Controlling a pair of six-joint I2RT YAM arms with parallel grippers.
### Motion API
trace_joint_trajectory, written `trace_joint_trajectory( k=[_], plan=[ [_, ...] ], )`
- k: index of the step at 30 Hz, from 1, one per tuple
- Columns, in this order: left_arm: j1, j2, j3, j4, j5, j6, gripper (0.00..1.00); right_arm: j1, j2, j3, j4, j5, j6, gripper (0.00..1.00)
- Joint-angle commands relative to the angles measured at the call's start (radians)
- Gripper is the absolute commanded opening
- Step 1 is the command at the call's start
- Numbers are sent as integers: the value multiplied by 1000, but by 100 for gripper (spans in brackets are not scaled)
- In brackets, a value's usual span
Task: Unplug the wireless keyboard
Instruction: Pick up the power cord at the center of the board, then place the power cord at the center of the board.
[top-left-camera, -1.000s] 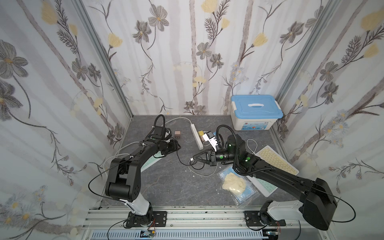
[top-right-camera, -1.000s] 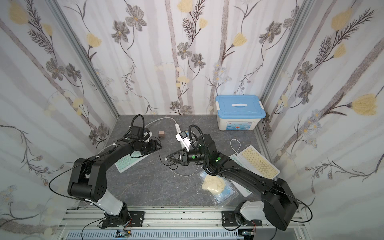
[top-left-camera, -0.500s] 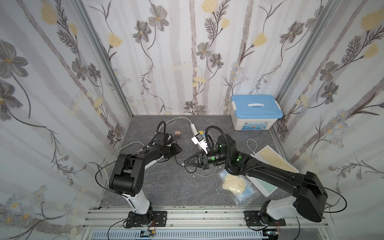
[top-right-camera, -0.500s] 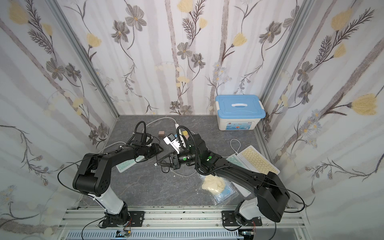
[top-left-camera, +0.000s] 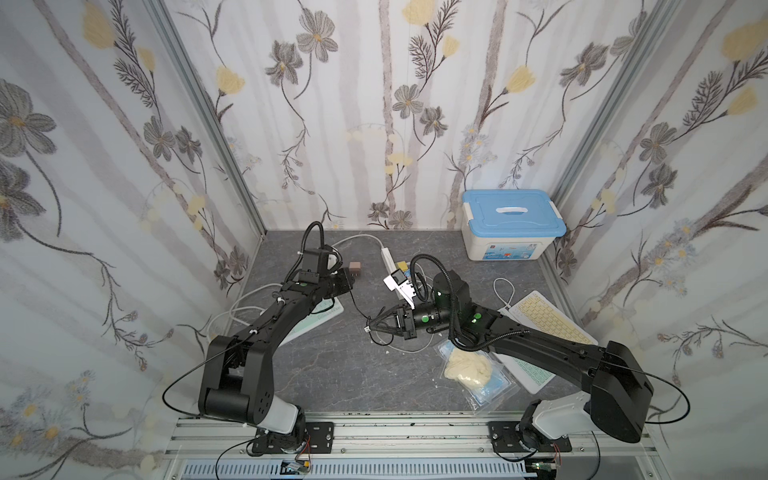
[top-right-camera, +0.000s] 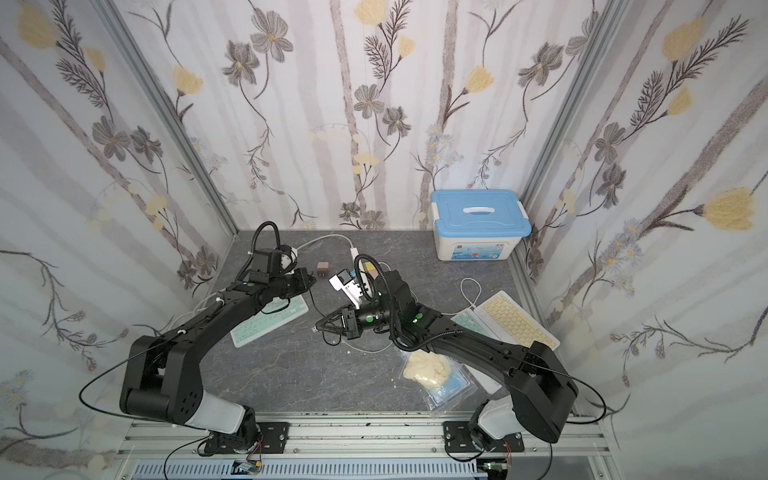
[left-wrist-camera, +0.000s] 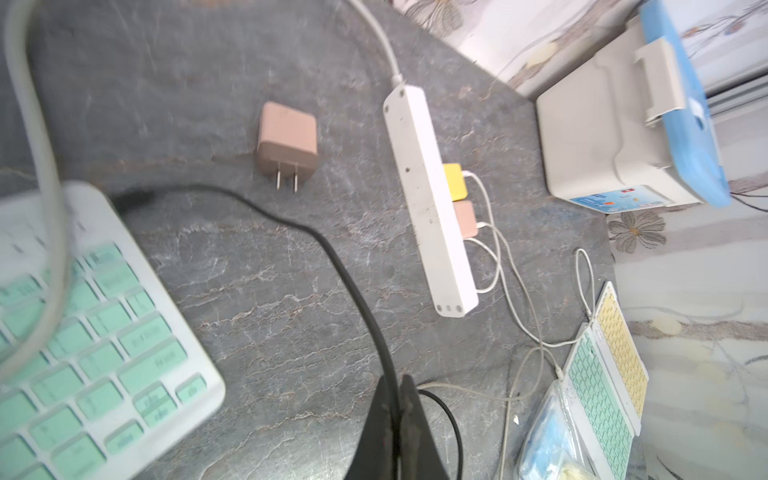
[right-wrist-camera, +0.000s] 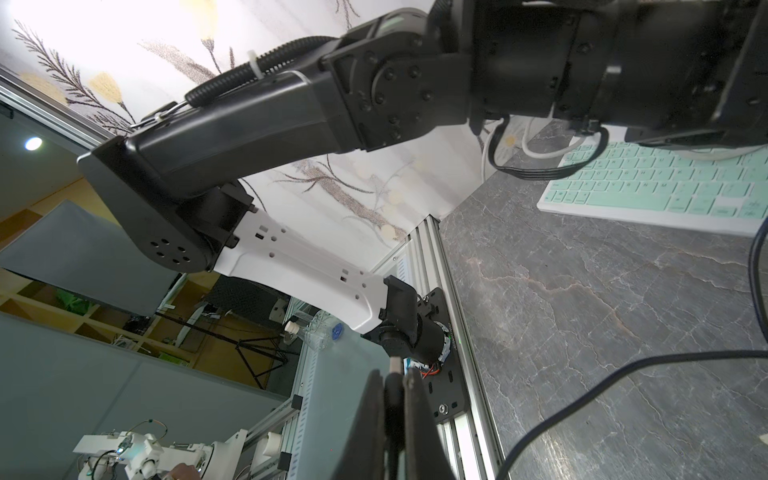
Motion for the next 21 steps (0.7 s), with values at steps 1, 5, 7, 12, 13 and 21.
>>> trace_joint_trajectory(
  k=[1,5,7,12,13,21],
  plan=[
    [1,-65,49,-118,-43,90,0,-1,32,20,55,0,7,0],
    [3,-136,78,-178,-71,128,0,-5,89,26,86,15,6,0],
    [2,-149,82,-193,-58,130,0,-6,127,23,97,25,6,0],
    [2,-169,47,-189,-30,121,0,-6,255,18,69,117,-56,1],
    [1,-170,39,-189,-30,122,0,-5,286,24,69,123,-70,1],
    [-3,-184,-21,-162,-18,104,0,22,482,115,13,141,-136,37]
  ],
)
